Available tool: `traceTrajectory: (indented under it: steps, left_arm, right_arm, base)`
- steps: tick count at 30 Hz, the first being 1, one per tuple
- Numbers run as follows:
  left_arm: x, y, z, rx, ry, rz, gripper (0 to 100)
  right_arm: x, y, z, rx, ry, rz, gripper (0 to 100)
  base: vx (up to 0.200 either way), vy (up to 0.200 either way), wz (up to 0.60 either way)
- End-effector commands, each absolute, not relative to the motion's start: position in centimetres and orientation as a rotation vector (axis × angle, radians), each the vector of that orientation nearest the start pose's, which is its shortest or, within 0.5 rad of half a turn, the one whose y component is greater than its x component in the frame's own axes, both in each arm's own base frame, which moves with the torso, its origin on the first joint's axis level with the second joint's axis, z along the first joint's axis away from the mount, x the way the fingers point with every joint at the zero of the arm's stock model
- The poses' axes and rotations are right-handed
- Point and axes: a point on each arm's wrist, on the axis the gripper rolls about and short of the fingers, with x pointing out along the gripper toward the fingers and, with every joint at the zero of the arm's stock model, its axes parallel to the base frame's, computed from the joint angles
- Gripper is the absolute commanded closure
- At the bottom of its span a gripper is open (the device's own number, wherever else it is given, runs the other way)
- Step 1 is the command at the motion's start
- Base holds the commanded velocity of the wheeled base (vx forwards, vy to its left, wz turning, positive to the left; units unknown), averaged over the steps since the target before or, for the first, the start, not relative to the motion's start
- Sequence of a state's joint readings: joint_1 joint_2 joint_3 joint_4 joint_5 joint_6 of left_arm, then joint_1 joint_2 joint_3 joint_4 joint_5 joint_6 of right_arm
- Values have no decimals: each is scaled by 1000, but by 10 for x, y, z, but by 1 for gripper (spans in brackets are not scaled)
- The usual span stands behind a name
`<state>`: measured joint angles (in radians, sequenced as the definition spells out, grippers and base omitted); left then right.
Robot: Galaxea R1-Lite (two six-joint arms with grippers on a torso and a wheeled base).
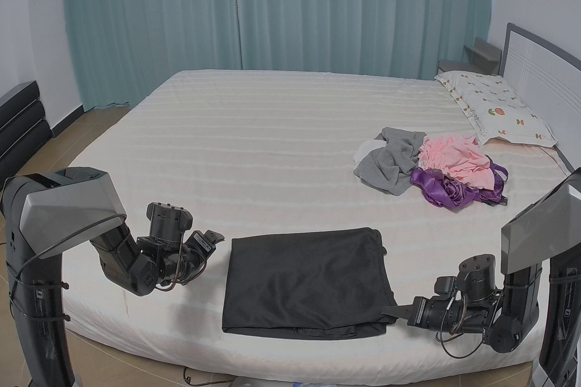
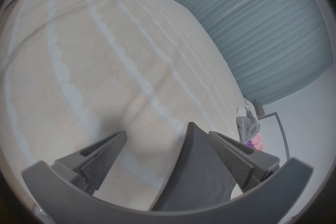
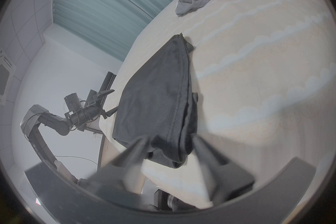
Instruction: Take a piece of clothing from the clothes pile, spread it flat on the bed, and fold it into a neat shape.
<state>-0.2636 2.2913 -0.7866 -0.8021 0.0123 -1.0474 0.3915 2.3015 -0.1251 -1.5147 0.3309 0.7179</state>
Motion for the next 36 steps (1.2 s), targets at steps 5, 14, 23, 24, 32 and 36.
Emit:
traceTrajectory:
  steps: [5, 14, 23, 24, 32, 36]
  left_arm:
    - [350, -94, -8, -900, 743, 145, 0]
    - [349, -94, -8, -897, 745, 145, 0]
    - [349, -94, -8, -897, 745, 145, 0]
    - [349, -94, -8, -897, 745, 145, 0]
    - [346, -95, -9, -888, 753, 143, 0]
    - [339, -96, -7, -888, 774, 128, 0]
  right_arm:
    - [214, 97, -27, 633, 925, 412, 100]
    - [207, 92, -27, 619, 920, 409, 100]
    - [207, 92, -31, 617, 939, 401, 100]
    - [208, 92, -32, 617, 937, 401, 0]
    - [220, 84, -24, 654, 868, 378, 0]
    - [236, 66, -22, 694, 798, 313, 0]
  base:
    - [0, 0, 0]
    - [0, 0, 0]
    - [0, 0, 0]
    - [0, 0, 0]
    - [0, 0, 0]
    - [0, 0, 0]
